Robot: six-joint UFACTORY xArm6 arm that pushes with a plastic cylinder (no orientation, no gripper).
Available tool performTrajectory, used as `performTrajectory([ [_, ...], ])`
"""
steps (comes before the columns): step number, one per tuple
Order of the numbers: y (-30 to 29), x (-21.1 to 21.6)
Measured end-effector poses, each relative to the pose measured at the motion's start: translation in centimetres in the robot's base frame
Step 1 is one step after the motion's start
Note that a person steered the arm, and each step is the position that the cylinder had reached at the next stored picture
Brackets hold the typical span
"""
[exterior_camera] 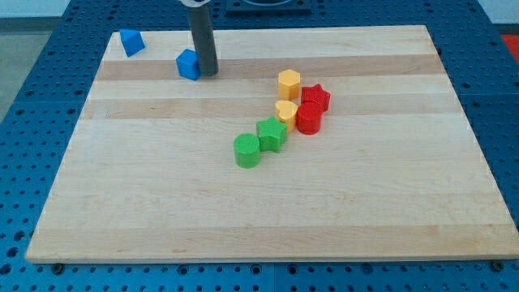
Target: Move green circle right diagonally towards red circle
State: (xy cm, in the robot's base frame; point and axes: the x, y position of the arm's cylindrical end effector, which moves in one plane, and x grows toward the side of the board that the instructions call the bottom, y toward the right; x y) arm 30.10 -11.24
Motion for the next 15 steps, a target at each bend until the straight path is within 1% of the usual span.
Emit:
performTrajectory([
  [1, -1.3, 0.0],
  [2, -1.4, 0.1],
  [3, -0.6, 2.6],
  [5, 0.3, 11.4],
  [6, 2.9, 15.5],
  [7, 5.8, 18.4],
  [8, 8.9, 19.7],
  [9, 10.9, 19.7],
  [11, 11.3, 19.0],
  [13, 11.6, 17.0],
  [15, 16.2, 17.0],
])
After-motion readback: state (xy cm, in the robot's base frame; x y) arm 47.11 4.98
